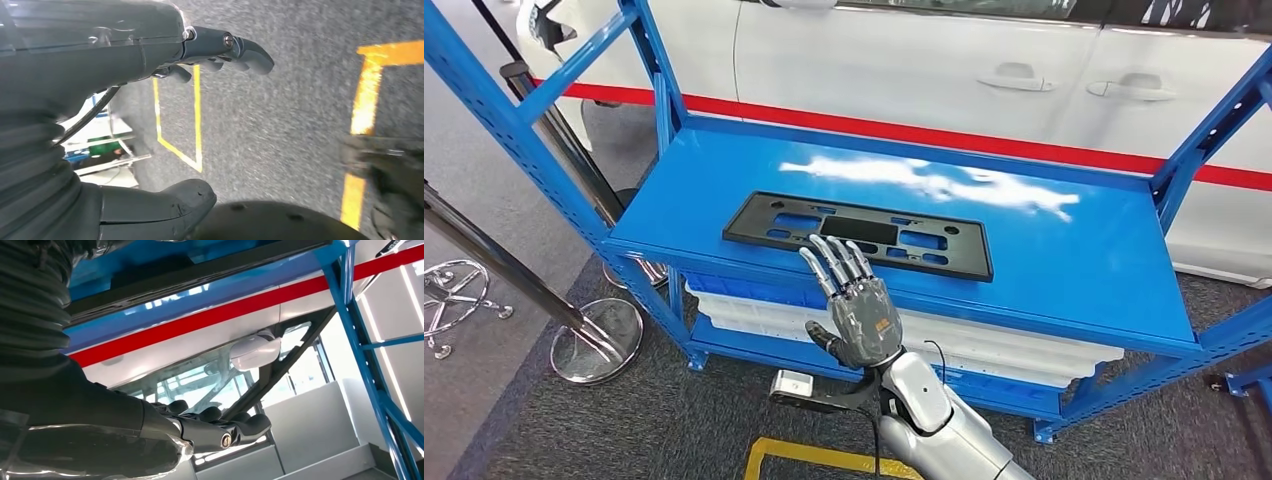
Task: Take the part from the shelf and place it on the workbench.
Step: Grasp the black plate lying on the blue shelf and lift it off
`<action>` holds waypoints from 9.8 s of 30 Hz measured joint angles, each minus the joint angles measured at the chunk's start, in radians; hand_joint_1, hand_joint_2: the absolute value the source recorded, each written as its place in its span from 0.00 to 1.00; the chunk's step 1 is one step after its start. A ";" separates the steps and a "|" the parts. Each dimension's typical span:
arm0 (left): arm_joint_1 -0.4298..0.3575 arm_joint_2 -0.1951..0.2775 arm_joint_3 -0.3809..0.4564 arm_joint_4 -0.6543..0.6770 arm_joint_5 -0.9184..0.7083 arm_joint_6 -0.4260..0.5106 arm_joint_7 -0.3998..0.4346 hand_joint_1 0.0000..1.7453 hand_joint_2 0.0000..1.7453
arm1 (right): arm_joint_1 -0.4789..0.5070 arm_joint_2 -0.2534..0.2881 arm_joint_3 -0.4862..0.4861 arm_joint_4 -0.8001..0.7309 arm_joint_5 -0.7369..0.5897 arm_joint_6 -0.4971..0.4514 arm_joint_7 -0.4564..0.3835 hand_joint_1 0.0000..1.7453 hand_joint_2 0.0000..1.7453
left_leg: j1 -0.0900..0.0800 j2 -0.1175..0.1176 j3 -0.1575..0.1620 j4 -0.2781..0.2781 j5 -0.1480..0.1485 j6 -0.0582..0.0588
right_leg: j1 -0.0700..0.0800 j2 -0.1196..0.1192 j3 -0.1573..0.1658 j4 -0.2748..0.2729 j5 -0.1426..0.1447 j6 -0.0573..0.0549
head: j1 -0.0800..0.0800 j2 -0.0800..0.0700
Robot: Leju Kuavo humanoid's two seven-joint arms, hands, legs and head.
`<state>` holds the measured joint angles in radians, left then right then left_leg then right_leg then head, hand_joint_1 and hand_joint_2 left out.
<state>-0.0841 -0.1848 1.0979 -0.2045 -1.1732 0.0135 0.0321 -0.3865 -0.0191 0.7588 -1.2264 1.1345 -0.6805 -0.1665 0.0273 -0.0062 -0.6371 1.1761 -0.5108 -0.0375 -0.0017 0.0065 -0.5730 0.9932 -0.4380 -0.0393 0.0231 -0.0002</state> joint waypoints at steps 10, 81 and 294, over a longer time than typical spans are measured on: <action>-0.001 0.001 0.000 0.000 -0.010 -0.001 0.001 0.00 1.00 | -0.003 -0.004 -0.047 0.015 0.003 -0.013 0.024 0.00 1.00 | 0.000 0.002 0.036 -0.139 0.065 0.061 | -0.006 -0.002 -0.084 0.173 -0.102 0.054 | 0.000 0.000; -0.005 0.003 -0.001 0.000 -0.012 0.001 -0.013 0.00 0.00 | 0.020 -0.004 -0.077 0.046 0.033 -0.012 0.002 0.00 1.00 | -0.004 0.000 0.079 -0.159 0.042 0.034 | -0.020 -0.004 -0.037 0.030 -0.002 0.060 | 0.000 0.000; -0.002 0.010 0.024 0.000 -0.014 0.052 -0.102 0.00 1.00 | 0.386 0.105 -0.564 -0.291 -0.070 -0.022 -0.334 1.00 1.00 | 0.003 0.003 0.093 -0.168 0.036 0.010 | -0.012 -0.001 -0.026 0.032 -0.012 0.035 | 0.000 0.000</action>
<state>-0.0859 -0.1744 1.1219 -0.2041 -1.1875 0.0656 -0.0699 -0.0002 0.0855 0.1952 -1.5178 1.0640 -0.7023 -0.5005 0.0303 -0.0037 -0.5439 1.0077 -0.4749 -0.0274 -0.0133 0.0054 -0.5991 1.0247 -0.4497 -0.0039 0.0229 -0.0003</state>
